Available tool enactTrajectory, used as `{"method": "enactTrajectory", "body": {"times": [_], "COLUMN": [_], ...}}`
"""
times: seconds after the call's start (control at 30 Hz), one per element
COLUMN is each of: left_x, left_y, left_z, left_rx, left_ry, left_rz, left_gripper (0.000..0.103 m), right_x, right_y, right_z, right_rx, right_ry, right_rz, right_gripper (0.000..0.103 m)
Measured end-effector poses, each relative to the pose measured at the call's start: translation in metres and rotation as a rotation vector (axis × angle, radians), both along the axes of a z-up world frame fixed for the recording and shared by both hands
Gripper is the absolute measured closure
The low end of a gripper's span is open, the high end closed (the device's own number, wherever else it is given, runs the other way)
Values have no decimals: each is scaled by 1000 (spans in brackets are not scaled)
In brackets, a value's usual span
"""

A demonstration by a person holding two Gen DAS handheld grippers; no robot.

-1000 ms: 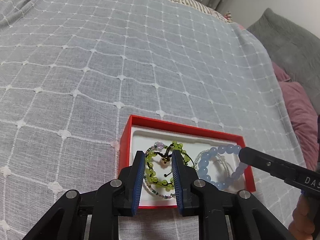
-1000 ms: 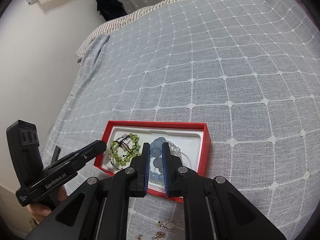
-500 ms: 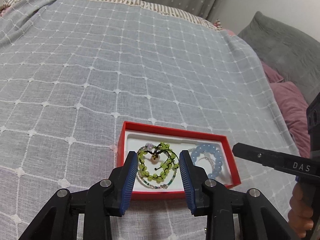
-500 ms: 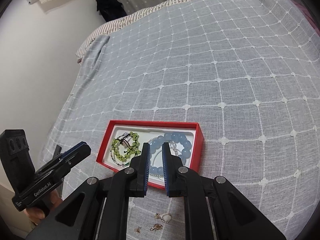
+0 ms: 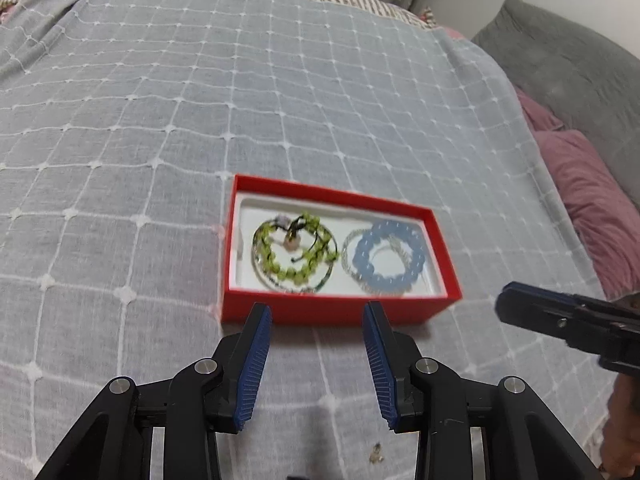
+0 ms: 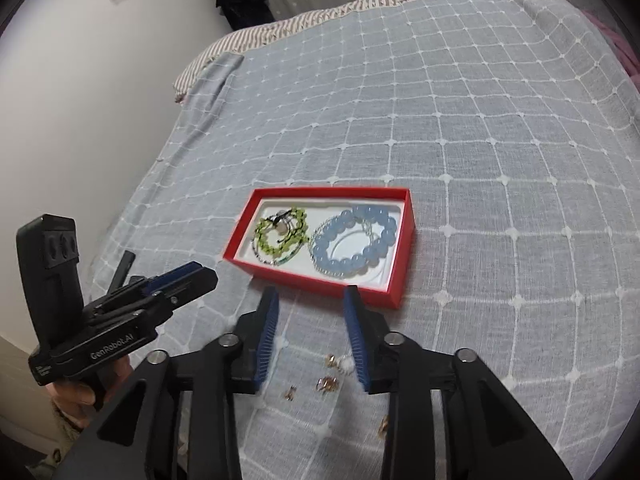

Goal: Organize jewelry
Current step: 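Move both open tools to the small black charm and gold ring, then grasp the black charm with the left tool while the right tool grasps the gold ring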

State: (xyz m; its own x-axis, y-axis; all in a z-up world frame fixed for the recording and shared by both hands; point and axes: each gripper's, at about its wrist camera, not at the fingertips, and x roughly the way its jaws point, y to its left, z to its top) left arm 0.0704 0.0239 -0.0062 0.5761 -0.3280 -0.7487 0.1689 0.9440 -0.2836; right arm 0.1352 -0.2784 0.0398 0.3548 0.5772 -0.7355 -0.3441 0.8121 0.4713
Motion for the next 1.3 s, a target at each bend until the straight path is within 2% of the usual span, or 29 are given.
{"method": "enactTrajectory", "body": {"times": [0.07,0.23,0.3,0.47,0.63,0.77,0.9,1.3], "left_x": [-8,-29,-37,-50,-56,-60,-66,-72], "left_y": [-3,-13,-14,-8,-10,-12,-13,-24], "left_z": [-3,-14,-17,-22,-30,-30,-29,-39], "left_rx": [55,173,207,187,187,194,177,287], "left_ry": [3,20,19,38,73,79,74,61], "left_rz": [7,2,11,24,0,-15,-43,-77], "left_gripper": [60,59,56,48,47,47,47,48], "right_x": [-9,-18,-23,-32,-40,-40,-39,-48], "right_y": [-2,-7,-9,-12,-21,-30,-40,-30], "right_z": [-3,-14,-17,-33,-42,-55,-62,-66], "right_rx": [-15,-80,-102,-149,-198,-234,-214,-243], "right_ry": [1,47,45,77,98,154,194,192], "right_rz": [1,-28,-34,-23,-38,-65,-84,-40], "right_gripper": [53,53,53,53,53,52,53,53]}}
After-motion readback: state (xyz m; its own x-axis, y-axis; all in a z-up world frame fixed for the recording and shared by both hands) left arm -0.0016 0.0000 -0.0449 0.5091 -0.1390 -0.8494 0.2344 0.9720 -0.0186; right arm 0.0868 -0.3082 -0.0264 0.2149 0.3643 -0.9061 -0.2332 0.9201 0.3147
